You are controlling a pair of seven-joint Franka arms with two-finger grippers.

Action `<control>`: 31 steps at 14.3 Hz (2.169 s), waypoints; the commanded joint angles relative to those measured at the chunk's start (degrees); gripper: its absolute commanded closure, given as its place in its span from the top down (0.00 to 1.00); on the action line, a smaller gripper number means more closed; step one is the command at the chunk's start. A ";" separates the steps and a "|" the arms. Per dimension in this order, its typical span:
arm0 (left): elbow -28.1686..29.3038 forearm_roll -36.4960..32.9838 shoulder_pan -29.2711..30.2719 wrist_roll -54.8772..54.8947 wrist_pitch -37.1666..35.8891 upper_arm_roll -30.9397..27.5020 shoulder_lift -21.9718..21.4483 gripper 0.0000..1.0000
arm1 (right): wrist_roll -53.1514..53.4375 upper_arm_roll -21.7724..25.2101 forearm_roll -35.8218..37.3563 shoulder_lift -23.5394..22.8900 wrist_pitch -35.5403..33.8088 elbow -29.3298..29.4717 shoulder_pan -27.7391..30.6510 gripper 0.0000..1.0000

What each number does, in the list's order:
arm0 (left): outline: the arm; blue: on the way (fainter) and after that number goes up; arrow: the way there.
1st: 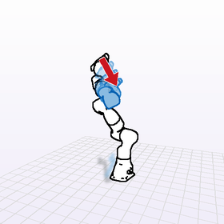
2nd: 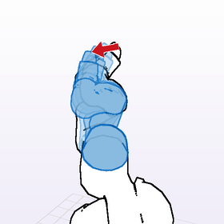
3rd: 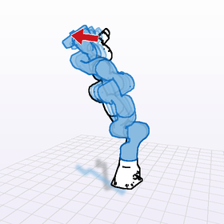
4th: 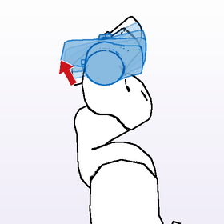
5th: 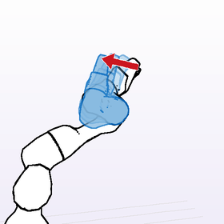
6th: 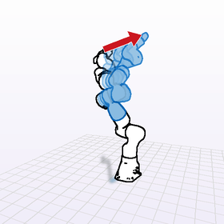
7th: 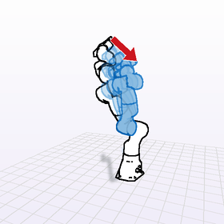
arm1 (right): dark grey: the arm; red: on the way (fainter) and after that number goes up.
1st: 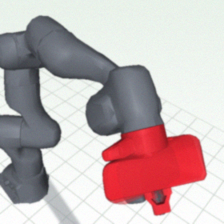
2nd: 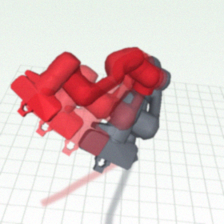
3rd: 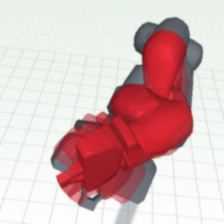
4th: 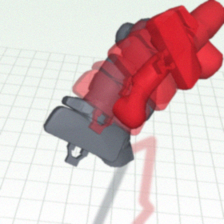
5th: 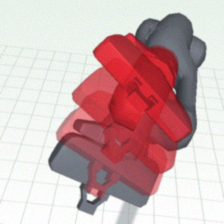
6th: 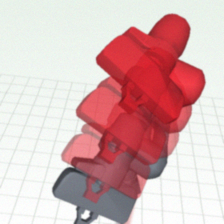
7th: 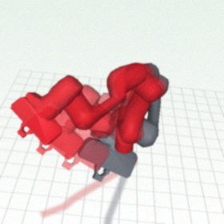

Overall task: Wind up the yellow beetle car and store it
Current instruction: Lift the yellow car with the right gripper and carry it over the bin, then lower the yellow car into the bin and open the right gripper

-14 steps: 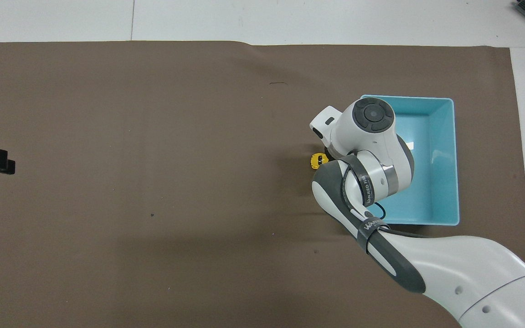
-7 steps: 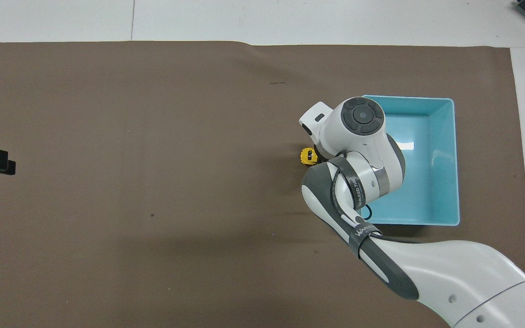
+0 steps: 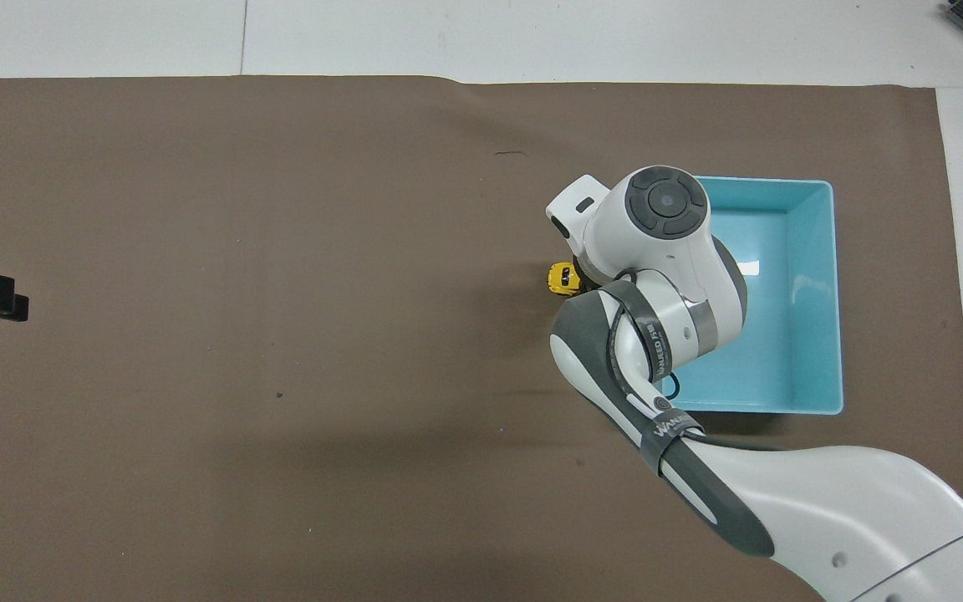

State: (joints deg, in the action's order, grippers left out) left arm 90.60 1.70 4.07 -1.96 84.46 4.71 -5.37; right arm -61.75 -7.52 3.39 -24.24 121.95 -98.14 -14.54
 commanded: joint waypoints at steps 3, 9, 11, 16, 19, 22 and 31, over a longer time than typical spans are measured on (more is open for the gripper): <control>-0.69 0.76 0.94 0.64 -1.32 0.48 -0.25 1.00 | 0.49 -0.30 -0.40 4.72 -8.99 3.13 0.91 0.00; -0.69 0.76 0.94 0.64 -1.32 0.48 -0.25 1.00 | -3.88 -0.04 -0.14 9.74 -13.66 2.96 4.25 0.00; -0.69 0.76 0.94 0.64 -1.32 0.48 -0.25 1.00 | -7.31 -0.04 -0.14 10.35 -13.67 2.61 6.44 0.00; -0.69 0.76 0.94 0.64 -1.32 0.48 -0.25 1.00 | -14.70 -0.04 -0.23 10.97 -13.67 0.68 10.75 0.00; -0.69 0.76 0.94 0.64 -1.32 0.48 -0.25 1.00 | -15.33 -0.04 -0.23 12.72 -13.58 -2.65 13.56 0.00; -0.69 0.76 0.94 0.64 -1.32 0.48 -0.25 1.00 | -16.03 0.05 -0.23 14.66 -11.21 -7.14 15.33 0.00; -0.69 0.76 0.94 0.64 -1.32 0.48 -0.25 1.00 | -17.26 0.05 -0.14 18.18 0.64 -19.00 17.17 0.00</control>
State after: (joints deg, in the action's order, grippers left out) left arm 90.59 1.70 4.07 -1.96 84.44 4.71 -5.37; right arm -77.05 -6.96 3.43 -7.81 118.81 -112.81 1.28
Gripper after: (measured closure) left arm 0.000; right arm 0.542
